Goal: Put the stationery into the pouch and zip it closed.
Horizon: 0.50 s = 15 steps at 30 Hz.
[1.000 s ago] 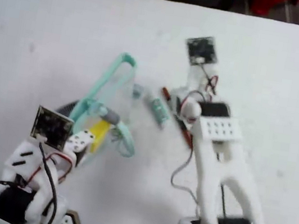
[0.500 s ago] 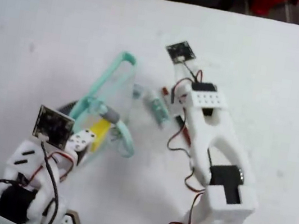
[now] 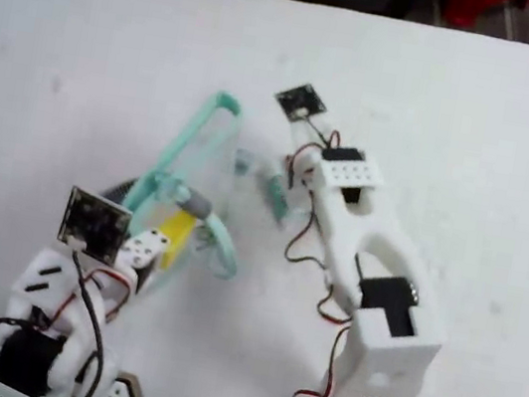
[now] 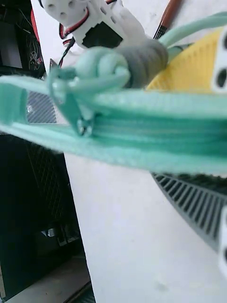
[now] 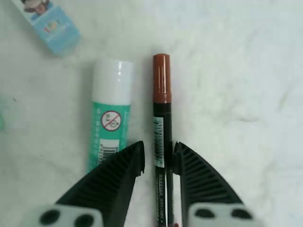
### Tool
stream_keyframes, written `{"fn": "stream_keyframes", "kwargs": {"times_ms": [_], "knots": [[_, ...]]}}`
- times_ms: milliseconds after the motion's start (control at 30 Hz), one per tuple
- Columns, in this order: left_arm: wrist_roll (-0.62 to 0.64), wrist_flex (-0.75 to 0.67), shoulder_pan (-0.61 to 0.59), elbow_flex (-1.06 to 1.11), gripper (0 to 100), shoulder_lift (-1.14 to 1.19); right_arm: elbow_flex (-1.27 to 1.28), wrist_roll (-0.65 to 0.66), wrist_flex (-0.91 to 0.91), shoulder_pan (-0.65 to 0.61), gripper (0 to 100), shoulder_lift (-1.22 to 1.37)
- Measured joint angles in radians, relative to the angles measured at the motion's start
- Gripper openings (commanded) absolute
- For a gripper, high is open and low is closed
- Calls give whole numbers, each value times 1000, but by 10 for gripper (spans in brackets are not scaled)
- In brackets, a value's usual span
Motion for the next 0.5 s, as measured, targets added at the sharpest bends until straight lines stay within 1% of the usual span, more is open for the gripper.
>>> {"fn": "stream_keyframes", "kwargs": {"times_ms": [167,200,300,367,500], "knots": [[0,0,0,0,248,0,-89,5,38,2,96,68],[0,0,0,0,248,0,-107,6,54,2,84,78],[0,0,0,0,248,0,-143,6,74,8,9,103],[0,0,0,0,248,0,-152,6,74,21,26,106],[0,0,0,0,248,0,-153,6,74,29,17,107]]}}
